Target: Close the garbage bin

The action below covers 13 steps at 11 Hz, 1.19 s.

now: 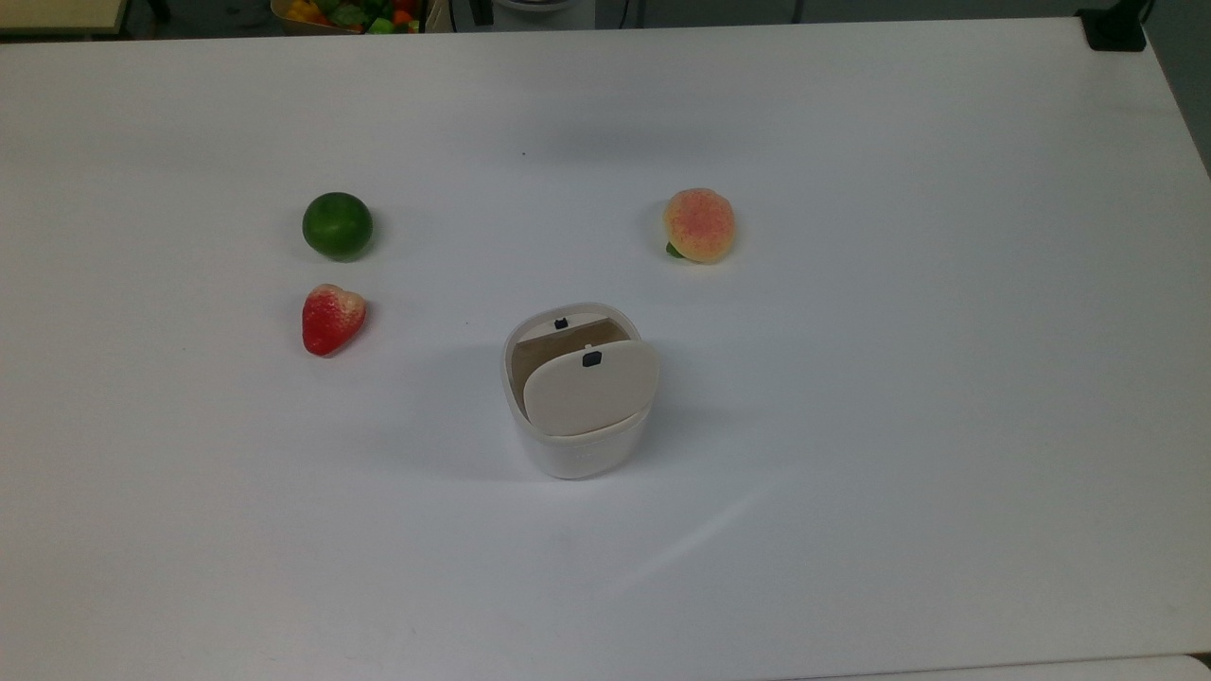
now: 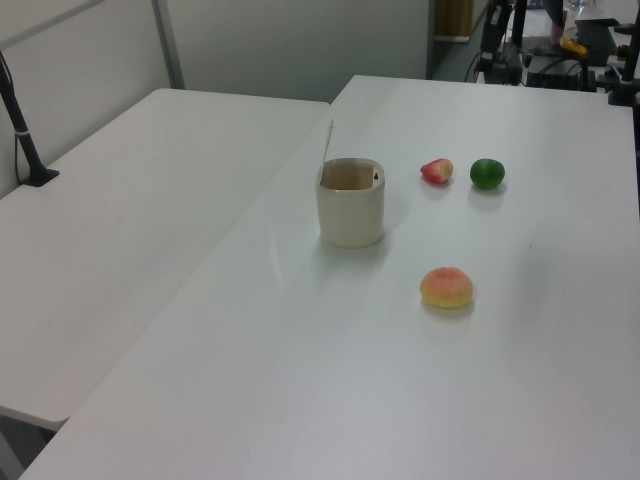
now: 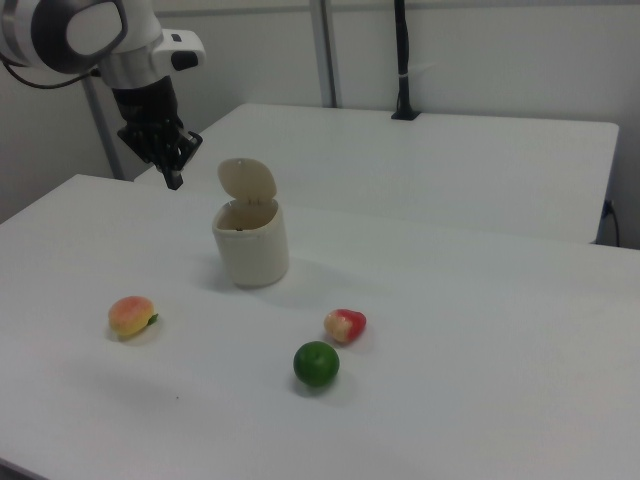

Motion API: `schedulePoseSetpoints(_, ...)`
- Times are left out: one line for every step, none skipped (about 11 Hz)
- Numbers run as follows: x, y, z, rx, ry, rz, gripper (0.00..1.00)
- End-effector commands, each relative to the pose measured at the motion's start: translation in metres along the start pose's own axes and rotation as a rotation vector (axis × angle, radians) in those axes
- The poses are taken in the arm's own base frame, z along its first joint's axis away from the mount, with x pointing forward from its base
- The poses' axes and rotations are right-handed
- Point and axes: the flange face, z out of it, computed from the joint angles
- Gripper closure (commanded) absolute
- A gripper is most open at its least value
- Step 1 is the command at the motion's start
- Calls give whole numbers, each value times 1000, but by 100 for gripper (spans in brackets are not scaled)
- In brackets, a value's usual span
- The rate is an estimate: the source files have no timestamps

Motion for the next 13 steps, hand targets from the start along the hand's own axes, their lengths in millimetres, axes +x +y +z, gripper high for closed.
schedulePoseSetpoints(1,-1,1,30,21,-9,100)
schedulePoseSetpoints(1,-1,2,34,20,-10,100)
schedulePoseSetpoints(2,-1,5,34,16,-9,100)
schedulePoseSetpoints(3,-1,8,34,11,-26,100)
schedulePoseSetpoints(4,0,9,34,11,-30,100)
schedulePoseSetpoints(6,0,11,34,17,-29,100)
schedulePoseSetpoints(11,1,11,29,48,-24,100)
schedulePoseSetpoints(18,2,18,27,61,-15,100)
schedulePoseSetpoints(24,3,22,24,84,-8,100)
schedulePoseSetpoints(29,2,24,25,109,-5,100)
schedulePoseSetpoints(36,0,27,30,135,-4,100)
schedulePoseSetpoints(42,-1,31,27,147,-4,100)
schedulePoseSetpoints(48,-3,39,27,162,-4,100)
